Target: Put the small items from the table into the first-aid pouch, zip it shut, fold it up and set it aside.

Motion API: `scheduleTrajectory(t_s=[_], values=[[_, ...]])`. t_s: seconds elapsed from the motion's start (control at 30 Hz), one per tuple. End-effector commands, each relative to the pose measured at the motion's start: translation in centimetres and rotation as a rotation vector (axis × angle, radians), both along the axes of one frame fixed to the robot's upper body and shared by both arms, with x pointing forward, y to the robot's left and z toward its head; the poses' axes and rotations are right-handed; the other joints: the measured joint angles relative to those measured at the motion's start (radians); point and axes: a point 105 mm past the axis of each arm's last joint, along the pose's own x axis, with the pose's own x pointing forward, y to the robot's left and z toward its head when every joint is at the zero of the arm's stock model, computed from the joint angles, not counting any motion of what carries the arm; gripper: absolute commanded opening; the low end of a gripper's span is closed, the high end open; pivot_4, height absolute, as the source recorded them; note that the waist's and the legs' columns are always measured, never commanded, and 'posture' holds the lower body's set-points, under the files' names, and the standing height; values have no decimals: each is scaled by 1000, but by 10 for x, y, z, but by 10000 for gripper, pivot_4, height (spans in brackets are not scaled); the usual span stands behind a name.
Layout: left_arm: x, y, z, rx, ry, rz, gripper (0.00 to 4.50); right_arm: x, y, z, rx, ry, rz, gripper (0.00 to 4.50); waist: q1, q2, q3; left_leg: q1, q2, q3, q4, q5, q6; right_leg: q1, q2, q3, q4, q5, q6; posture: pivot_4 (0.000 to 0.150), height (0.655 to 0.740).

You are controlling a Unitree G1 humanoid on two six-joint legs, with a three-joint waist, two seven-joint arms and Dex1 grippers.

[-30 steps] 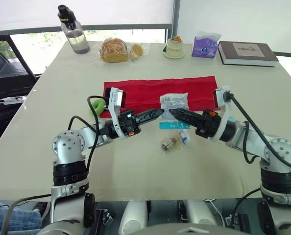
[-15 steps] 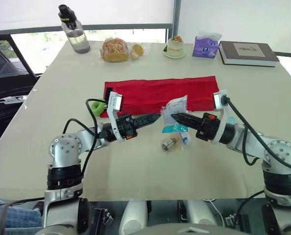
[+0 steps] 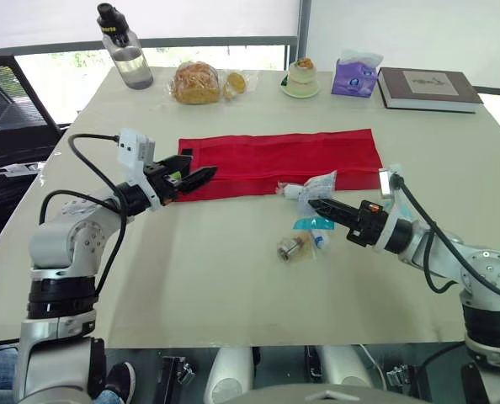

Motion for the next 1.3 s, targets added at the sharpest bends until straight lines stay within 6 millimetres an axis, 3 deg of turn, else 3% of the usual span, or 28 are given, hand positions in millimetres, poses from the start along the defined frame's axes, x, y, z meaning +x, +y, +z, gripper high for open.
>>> scheduleTrajectory(t_s=[0.03, 0.1, 0.37, 0.83, 0.93, 0.97, 1.2, 1.3], values=[[7, 8, 0, 304, -127, 6, 44500, -3, -2, 14, 31, -58, -12, 0, 0, 0, 0, 0, 0, 0, 0, 0, 0, 0, 0, 0, 0, 0, 0, 1500, 7400], [11, 9, -9, 478, -170, -18, 44500, -5, 0, 15, 28, -68, -6, 0, 1, 0, 0, 0, 0, 0, 0, 0, 0, 0, 0, 0, 0, 0, 0, 1500, 7400], [30, 8, -23, 781, -270, -41, 44500, -8, 4, 16, 35, -69, -16, 0, 0, 0, 0, 0, 1, 0, 0, 0, 0, 0, -1, -1, 0, 0, 0, 1500, 7400], [58, -4, -27, 803, -308, -26, 44500, -6, 8, 16, 37, -78, -31, 0, -1, 0, 0, -1, 0, 1, 1, 0, 0, 0, 0, -1, 1, 1, 2, 1500, 7400], [59, -4, -28, 807, -307, -32, 36346, -6, 8, 15, 39, -80, -36, 0, -3, 0, 0, 0, 1, 1, 1, 0, 0, 0, 0, -1, 1, 1, 2, 1500, 7400], [59, -4, -29, 815, -308, -39, 30431, -6, 8, 16, 40, -80, -36, 0, -3, 0, 0, 0, 1, 1, 1, 0, 0, 0, 0, -1, 1, 1, 2, 1500, 7400], [61, -12, -31, 835, -326, -81, 1424, -7, 9, 15, 49, -80, -45, 0, -2, 0, 0, -1, 1, 1, 1, 0, 0, 0, 0, -1, 1, 1, 2, 1500, 7400], [60, -14, -32, 836, -329, -101, 617, -7, 9, 15, 49, -81, -47, 0, -1, 0, 0, -1, 1, 1, 1, 0, 0, 0, 0, -1, 2, 1, 2, 1500, 7400]])
